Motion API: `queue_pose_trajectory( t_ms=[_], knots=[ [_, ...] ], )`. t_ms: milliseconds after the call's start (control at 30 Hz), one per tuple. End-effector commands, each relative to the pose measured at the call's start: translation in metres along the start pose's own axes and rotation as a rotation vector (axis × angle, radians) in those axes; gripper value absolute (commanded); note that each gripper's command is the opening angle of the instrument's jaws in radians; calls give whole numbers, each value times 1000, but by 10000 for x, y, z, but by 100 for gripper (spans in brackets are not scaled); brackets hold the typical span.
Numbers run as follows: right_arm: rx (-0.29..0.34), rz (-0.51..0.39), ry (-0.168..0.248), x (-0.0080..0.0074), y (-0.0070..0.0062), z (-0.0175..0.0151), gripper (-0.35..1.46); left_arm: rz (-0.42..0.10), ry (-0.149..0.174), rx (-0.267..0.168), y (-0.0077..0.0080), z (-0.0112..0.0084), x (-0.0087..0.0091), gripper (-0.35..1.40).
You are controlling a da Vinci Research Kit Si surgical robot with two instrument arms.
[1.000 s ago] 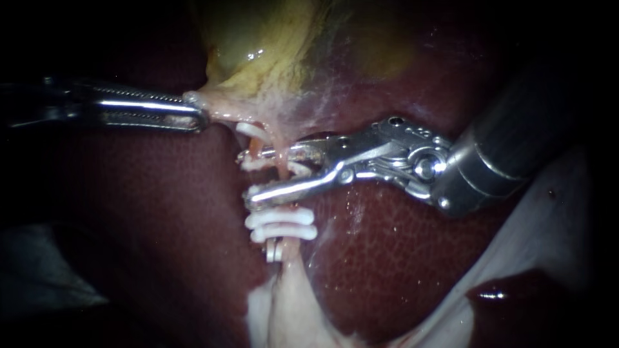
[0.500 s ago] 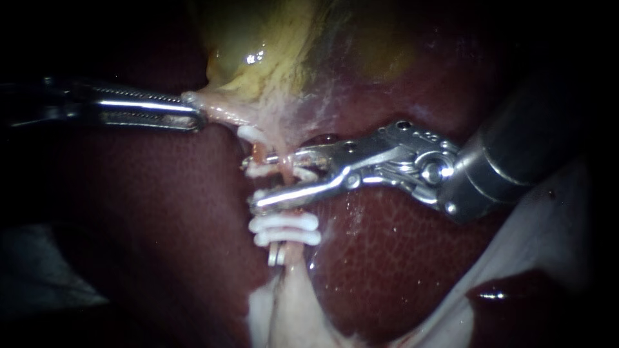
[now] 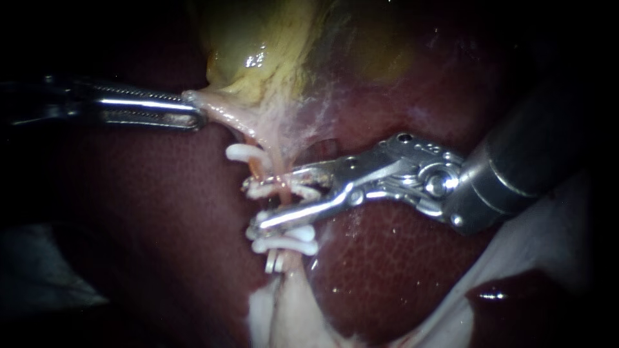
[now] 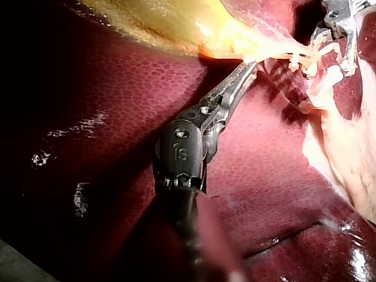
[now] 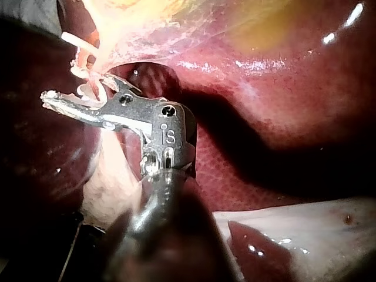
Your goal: Clipping third clip right tube
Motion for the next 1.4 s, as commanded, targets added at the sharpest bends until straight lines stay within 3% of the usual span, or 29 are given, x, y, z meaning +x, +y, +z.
queue_pose_trajectory(
  t_ms=[33, 400, 867, 1033, 1133, 1267, 1400],
  knots=[
    [7, -2, -6, -2, 0, 3, 38, -1, 0, 0, 0, 0, 0, -35],
    [20, 7, -17, -2, 3, 11, 38, -2, 0, 0, 0, 1, 0, -35],
    [27, 17, 55, 26, 0, -6, 36, 0, -3, 1, -2, 2, -2, -35],
    [29, 20, 60, 31, -1, -9, 36, 0, -3, 1, -2, 2, -3, -35],
    [31, 17, 59, 25, 0, -8, 36, 0, -3, 1, -2, 2, -3, -35],
    [0, 10, -8, 5, 3, -1, 36, 0, -3, 1, -2, 2, -3, -35],
    [6, 12, -33, -16, 7, 6, 36, 0, -3, 1, -2, 2, -3, -35]
  ],
)
